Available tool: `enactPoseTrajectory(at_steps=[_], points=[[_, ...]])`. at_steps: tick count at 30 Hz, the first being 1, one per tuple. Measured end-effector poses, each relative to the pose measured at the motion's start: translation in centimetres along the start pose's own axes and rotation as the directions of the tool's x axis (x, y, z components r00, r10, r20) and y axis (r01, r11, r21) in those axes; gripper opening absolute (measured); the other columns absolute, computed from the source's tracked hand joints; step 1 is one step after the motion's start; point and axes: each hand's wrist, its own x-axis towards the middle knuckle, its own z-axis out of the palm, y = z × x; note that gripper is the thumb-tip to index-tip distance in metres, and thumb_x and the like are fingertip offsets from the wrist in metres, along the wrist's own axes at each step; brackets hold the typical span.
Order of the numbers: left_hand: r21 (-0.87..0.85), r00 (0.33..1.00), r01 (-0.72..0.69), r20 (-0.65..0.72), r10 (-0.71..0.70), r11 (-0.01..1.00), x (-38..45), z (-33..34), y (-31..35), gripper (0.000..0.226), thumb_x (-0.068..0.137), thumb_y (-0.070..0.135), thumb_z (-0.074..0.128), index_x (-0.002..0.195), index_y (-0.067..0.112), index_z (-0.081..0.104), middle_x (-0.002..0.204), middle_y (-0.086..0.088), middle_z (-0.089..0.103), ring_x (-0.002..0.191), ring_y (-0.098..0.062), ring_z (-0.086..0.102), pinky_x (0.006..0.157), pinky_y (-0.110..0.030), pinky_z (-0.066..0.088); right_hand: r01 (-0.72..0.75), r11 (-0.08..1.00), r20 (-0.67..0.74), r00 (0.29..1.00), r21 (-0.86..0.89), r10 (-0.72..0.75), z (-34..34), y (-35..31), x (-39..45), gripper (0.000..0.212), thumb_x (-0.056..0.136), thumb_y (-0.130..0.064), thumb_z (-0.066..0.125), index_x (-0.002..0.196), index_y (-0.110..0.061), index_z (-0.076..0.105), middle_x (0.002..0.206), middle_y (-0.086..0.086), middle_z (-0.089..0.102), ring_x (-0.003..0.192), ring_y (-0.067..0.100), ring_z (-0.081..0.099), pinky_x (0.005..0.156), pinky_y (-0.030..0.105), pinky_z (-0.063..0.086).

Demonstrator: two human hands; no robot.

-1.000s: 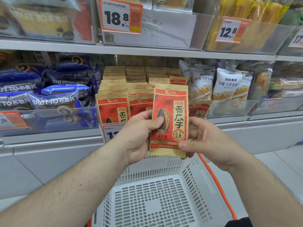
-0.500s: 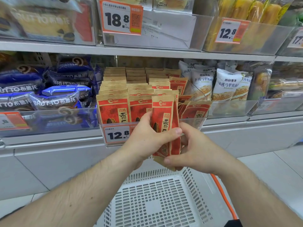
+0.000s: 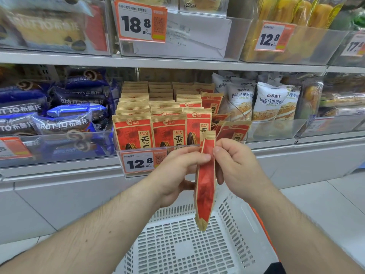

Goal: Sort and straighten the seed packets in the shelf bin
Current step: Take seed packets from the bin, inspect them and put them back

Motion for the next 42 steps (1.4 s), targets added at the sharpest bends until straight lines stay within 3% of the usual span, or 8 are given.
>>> enactPoseTrajectory(at_steps=[8, 15, 21, 25, 29, 34, 39, 42], points=[[-0.168, 0.995, 0.069, 0.082, -0.056, 0.983, 0.2, -0.3, -0.2, 0.037, 0.072, 0.026, 0.062, 0.101, 0.006, 0.069, 0.091, -0.022, 0.066, 0.082, -0.028, 0.062, 0.083, -0.048, 0.048, -0.053, 0.987, 0.034, 0.998, 0.153, 0.048, 0.2, -0.7, -0.2, 0.033, 0.101, -0.004, 0.041, 0.069, -0.007, 0.050, 0.056, 0.010, 0.045, 0.041, 0.010, 0.039, 0.041, 0.023, 0.033], [-0.109, 0.998, -0.056, 0.018, 0.058, 0.993, 0.3, -0.4, 0.0, 0.029, 0.070, 0.024, 0.071, 0.096, 0.013, 0.072, 0.071, -0.006, 0.069, 0.076, -0.021, 0.069, 0.072, -0.039, 0.052, 0.042, 0.998, 0.040, 0.998, 0.046, -0.044, -0.2, 0.0, 0.0, 0.028, 0.101, -0.016, 0.051, 0.075, -0.010, 0.058, 0.055, -0.003, 0.055, 0.046, 0.008, 0.047, 0.046, 0.020, 0.039], [-0.195, 0.978, -0.165, -0.159, 0.135, 0.967, 0.6, -0.9, 0.8, 0.051, 0.067, 0.018, 0.076, 0.114, 0.009, 0.059, 0.071, -0.004, 0.069, 0.056, -0.015, 0.065, 0.053, -0.030, 0.053, 0.049, 0.980, 0.333, 0.943, -0.192, 0.018, -2.2, 0.1, -0.3, 0.042, 0.064, -0.051, 0.066, 0.061, -0.009, 0.063, 0.055, 0.007, 0.059, 0.052, 0.012, 0.052, 0.053, 0.029, 0.043], [-0.220, 0.973, -0.184, -0.178, 0.146, 0.958, 0.6, -1.2, 1.1, 0.041, 0.068, 0.018, 0.075, 0.101, 0.011, 0.052, 0.053, 0.005, 0.059, 0.042, -0.009, 0.055, 0.047, -0.025, 0.048, 0.057, 0.950, 0.419, 0.904, -0.308, 0.082, -1.8, 0.1, -0.6, 0.024, 0.073, -0.031, 0.076, 0.059, -0.015, 0.065, 0.052, -0.008, 0.057, 0.051, 0.008, 0.050, 0.054, 0.027, 0.041], [-0.222, 0.975, -0.160, -0.190, 0.118, 0.962, 0.7, -1.3, 0.9, 0.020, 0.087, 0.021, 0.066, 0.087, 0.016, 0.047, 0.044, 0.007, 0.051, 0.043, -0.008, 0.054, 0.056, -0.030, 0.047, 0.072, 0.928, 0.408, 0.908, -0.367, 0.091, -2.0, -0.2, -0.4, 0.026, 0.087, -0.011, 0.070, 0.062, -0.005, 0.064, 0.058, 0.010, 0.062, 0.054, 0.020, 0.059, 0.059, 0.040, 0.052], [-0.204, 0.974, -0.161, -0.190, 0.122, 0.966, 0.5, -1.0, 1.0, 0.023, 0.096, 0.016, 0.053, 0.073, 0.019, 0.050, 0.043, 0.007, 0.050, 0.043, -0.007, 0.053, 0.061, -0.031, 0.044, 0.058, 0.928, 0.436, 0.892, -0.368, 0.117, -2.1, 0.1, -0.3, 0.025, 0.090, -0.010, 0.068, 0.067, -0.001, 0.065, 0.062, 0.011, 0.064, 0.056, 0.009, 0.063, 0.058, 0.026, 0.052], [-0.200, 0.976, -0.165, -0.177, 0.129, 0.966, 0.3, -1.1, 1.3, 0.015, 0.091, 0.018, 0.058, 0.076, 0.017, 0.054, 0.049, 0.006, 0.055, 0.047, -0.009, 0.057, 0.060, -0.032, 0.047, 0.040, 0.950, 0.442, 0.890, -0.311, 0.108, -2.2, 0.5, -0.2, 0.021, 0.084, -0.018, 0.076, 0.065, -0.015, 0.069, 0.060, 0.000, 0.064, 0.059, 0.014, 0.063, 0.064, 0.039, 0.056], [-0.217, 0.979, -0.158, -0.162, 0.124, 0.963, 0.1, -1.2, 1.4, 0.017, 0.068, 0.026, 0.068, 0.080, 0.014, 0.064, 0.076, -0.009, 0.063, 0.063, -0.017, 0.063, 0.057, -0.033, 0.054, -0.026, 0.980, 0.419, 0.902, -0.197, 0.107, -2.2, 0.8, -0.1, 0.032, 0.068, -0.047, 0.076, 0.067, -0.017, 0.065, 0.060, -0.001, 0.059, 0.059, 0.016, 0.056, 0.060, 0.035, 0.051]])
